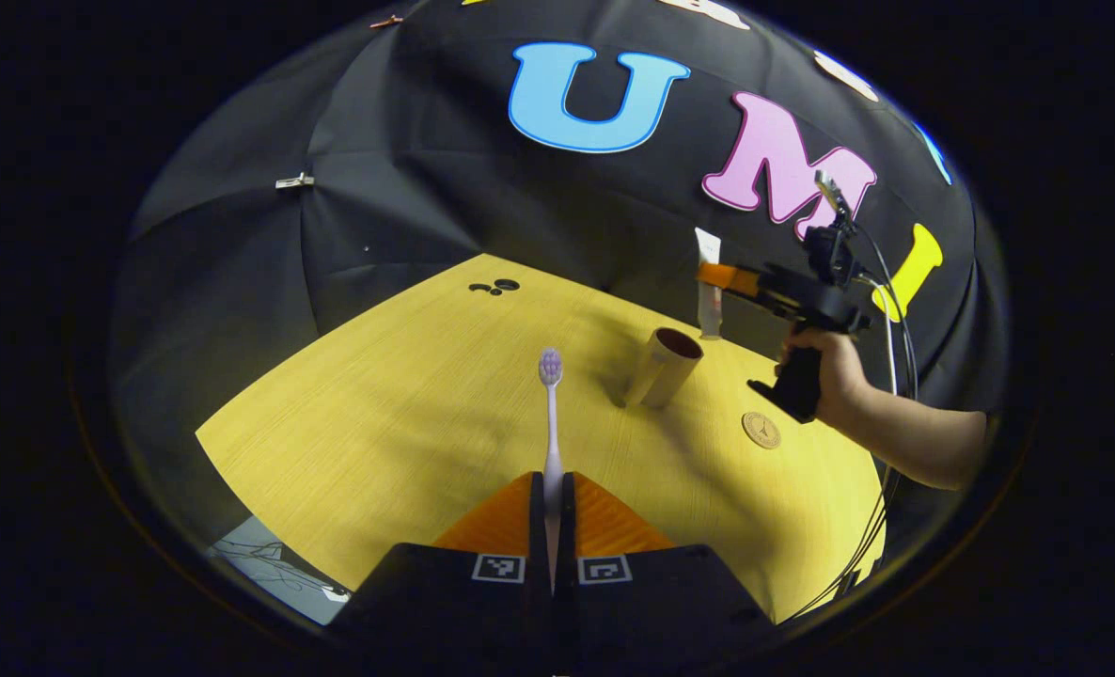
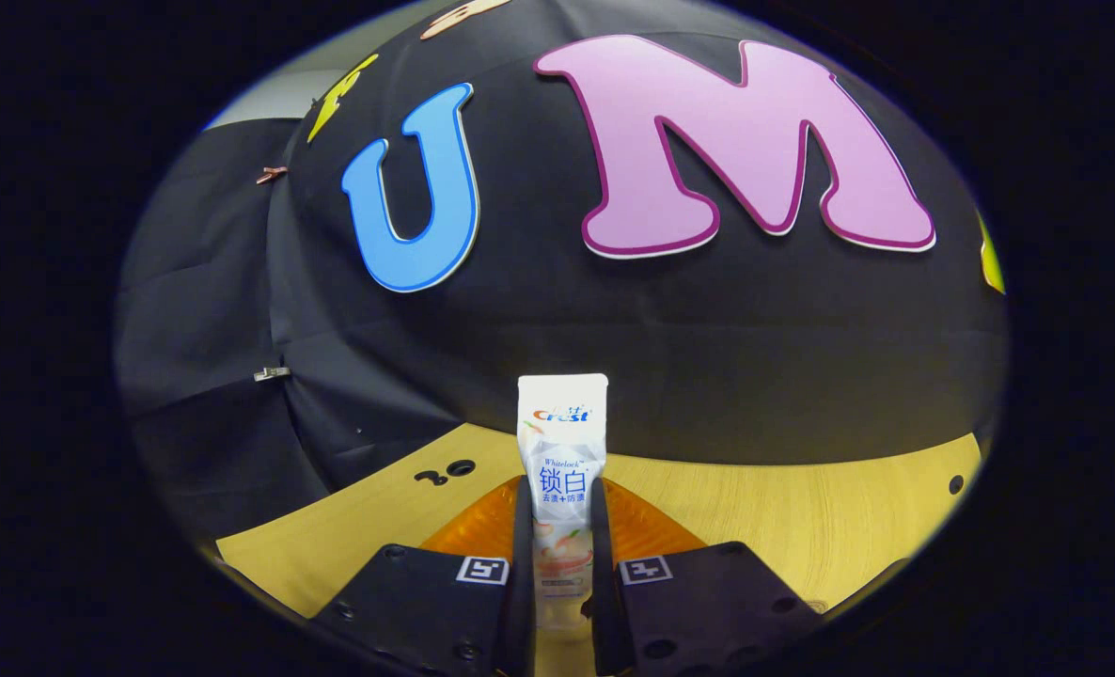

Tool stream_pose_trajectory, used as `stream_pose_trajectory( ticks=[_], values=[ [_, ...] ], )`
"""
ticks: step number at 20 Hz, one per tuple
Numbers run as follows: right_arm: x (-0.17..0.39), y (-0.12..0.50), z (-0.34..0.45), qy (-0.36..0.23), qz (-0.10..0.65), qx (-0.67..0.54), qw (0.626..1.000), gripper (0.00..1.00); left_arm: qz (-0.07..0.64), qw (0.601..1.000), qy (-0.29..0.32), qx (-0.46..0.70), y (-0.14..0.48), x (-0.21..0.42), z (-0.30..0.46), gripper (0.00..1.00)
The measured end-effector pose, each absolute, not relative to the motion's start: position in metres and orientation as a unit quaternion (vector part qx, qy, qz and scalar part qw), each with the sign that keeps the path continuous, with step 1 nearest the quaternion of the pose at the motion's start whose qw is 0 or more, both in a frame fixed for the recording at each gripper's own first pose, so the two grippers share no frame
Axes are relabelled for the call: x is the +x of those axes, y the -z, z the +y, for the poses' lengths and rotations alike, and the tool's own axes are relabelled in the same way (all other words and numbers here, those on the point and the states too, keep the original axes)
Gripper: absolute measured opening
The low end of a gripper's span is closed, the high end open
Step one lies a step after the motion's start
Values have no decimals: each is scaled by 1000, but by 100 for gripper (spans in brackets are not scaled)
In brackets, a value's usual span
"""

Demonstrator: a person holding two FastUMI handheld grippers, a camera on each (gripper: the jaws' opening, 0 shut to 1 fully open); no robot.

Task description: Put the toothbrush and toothpaste on the desktop into the cup, then pick up the cup and place it on the coaster on the desktop.

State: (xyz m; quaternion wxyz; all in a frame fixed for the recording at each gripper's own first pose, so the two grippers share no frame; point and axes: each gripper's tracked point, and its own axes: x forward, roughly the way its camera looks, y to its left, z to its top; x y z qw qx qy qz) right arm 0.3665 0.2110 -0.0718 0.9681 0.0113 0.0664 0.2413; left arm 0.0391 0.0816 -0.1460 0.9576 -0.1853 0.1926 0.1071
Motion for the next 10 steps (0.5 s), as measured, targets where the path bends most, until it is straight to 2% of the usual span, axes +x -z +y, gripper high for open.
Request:
stream_pose_trajectory(
  ticks=[1, 2, 3, 4, 5, 10],
  values=[
    [372, 78, 213, -234, 71, 9, 970, 28, 189, 959, -106, -185, 148, 41, 82, 6],
    [373, 81, 216, -232, 73, 9, 970, 22, 189, 958, -107, -185, 149, 43, 82, 6],
    [375, 84, 219, -231, 71, 9, 970, 33, 189, 958, -110, -187, 152, 44, 81, 6],
    [376, 87, 220, -231, 69, 7, 970, 33, 188, 957, -110, -190, 152, 44, 79, 6],
    [377, 90, 223, -233, 68, 5, 970, 28, 186, 958, -107, -192, 150, 45, 76, 6],
    [378, 105, 227, -234, 75, -10, 969, 35, 186, 960, -98, -183, 150, 47, 67, 6]
  ],
)
